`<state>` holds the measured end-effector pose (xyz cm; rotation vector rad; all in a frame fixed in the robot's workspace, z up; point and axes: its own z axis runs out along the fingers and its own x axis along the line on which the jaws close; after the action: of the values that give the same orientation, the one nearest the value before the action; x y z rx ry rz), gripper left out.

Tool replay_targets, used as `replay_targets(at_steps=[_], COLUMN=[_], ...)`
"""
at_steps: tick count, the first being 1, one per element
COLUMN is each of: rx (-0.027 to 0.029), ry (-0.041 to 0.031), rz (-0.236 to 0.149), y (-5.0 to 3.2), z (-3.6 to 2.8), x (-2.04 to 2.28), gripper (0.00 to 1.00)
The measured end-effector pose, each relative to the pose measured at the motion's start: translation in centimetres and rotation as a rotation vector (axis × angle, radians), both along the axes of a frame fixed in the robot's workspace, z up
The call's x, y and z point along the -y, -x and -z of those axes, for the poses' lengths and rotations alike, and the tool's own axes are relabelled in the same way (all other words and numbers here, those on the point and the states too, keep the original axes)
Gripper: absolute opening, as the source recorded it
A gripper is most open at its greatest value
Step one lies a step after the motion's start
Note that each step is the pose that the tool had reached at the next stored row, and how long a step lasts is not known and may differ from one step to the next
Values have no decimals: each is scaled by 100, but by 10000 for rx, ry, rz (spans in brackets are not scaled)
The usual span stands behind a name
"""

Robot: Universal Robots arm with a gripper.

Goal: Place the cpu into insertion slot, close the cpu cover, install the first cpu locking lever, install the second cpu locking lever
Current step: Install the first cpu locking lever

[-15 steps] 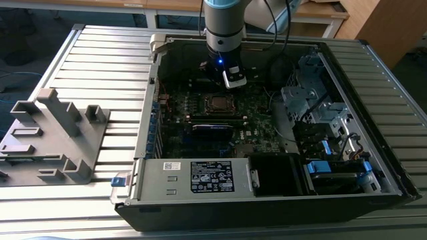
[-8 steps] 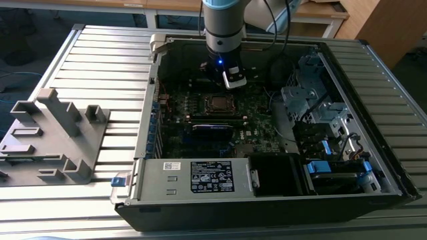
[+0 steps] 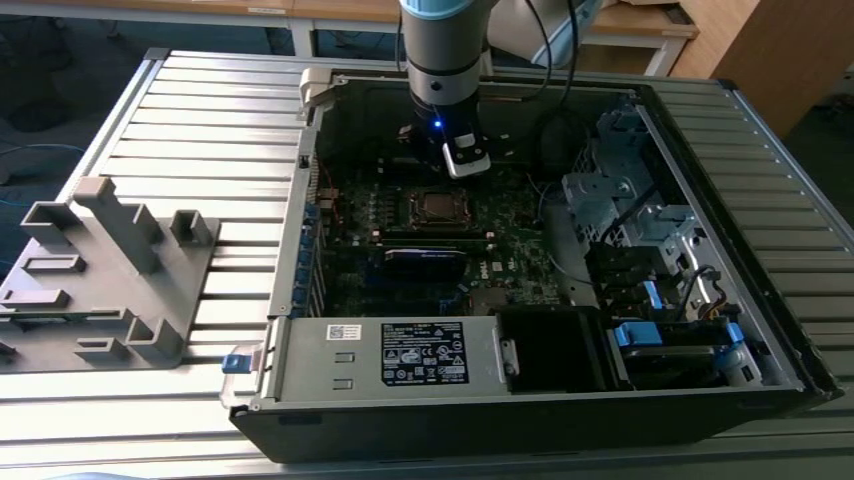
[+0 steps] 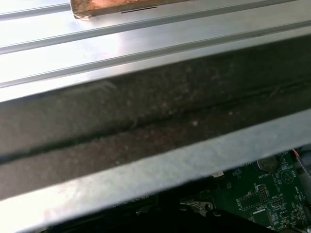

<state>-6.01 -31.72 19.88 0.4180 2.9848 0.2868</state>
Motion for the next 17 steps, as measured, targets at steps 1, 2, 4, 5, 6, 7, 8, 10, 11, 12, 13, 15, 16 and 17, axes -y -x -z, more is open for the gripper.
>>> replay_targets(at_steps=[1, 2, 4, 5, 6, 7, 8, 10, 11, 12, 13, 15, 16, 17], rx=[2, 5, 13, 19, 22, 27, 30, 34, 38, 50, 62, 72, 73, 73], ry=[-1, 0, 0, 0, 1, 1, 1, 1, 0, -3, -2, 1, 3, 2], rz=[-2, -1, 0, 0, 0, 0, 0, -1, -1, -1, 0, 0, -1, -1], y=[1, 3, 6, 7, 9, 10, 11, 13, 13, 13, 13, 13, 13, 13], z=[1, 3, 8, 11, 13, 16, 18, 21, 23, 28, 31, 33, 33, 33], x=[0, 0, -2, -4, -5, -7, -9, -11, -11, -12, -12, -12, -12, -12], gripper=[11, 11, 11, 11, 11, 11, 11, 11, 11, 11, 11, 11, 11, 11])
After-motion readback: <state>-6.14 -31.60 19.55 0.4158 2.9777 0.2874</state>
